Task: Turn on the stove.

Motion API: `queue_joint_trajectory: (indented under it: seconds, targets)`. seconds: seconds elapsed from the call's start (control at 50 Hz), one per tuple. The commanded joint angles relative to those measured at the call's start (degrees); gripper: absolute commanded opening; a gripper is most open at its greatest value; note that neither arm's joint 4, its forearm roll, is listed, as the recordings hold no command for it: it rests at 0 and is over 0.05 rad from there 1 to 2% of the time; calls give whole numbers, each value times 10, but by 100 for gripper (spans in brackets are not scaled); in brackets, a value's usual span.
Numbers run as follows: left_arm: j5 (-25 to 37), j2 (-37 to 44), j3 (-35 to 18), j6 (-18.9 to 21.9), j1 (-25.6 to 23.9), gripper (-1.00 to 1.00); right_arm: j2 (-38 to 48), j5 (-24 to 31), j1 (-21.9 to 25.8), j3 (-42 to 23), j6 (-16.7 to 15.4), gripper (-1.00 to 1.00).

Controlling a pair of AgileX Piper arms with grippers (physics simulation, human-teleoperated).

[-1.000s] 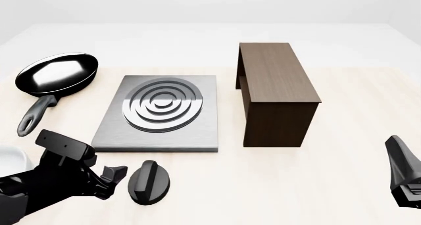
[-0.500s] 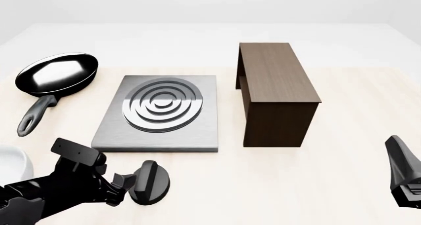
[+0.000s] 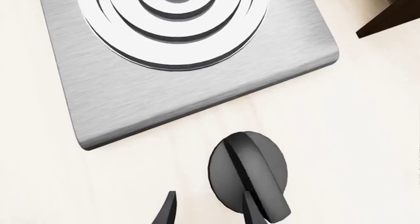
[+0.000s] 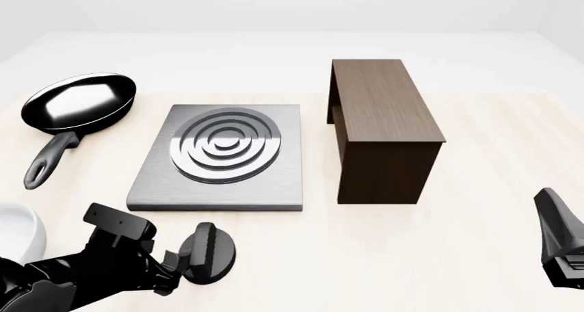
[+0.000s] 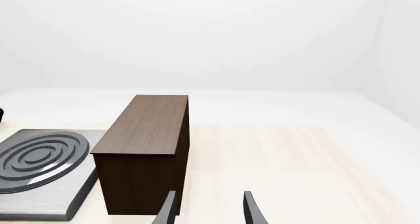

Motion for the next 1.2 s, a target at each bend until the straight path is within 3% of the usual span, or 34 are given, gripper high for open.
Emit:
queue_joint_trajectory:
  seconds: [0.02,0.12,0.14,1.2]
  targets:
    - [-16,26,1,-17,-18,100,0,0,0,0,0,100]
    - [-16,28,-1,-27,-29,100,0,0,0,0,0,100]
    - [-19,39,-4,-44,-42,100,0,0,0,0,0,100]
    - [37,-29,-9,-42,-43,100,0,0,0,0,0,100]
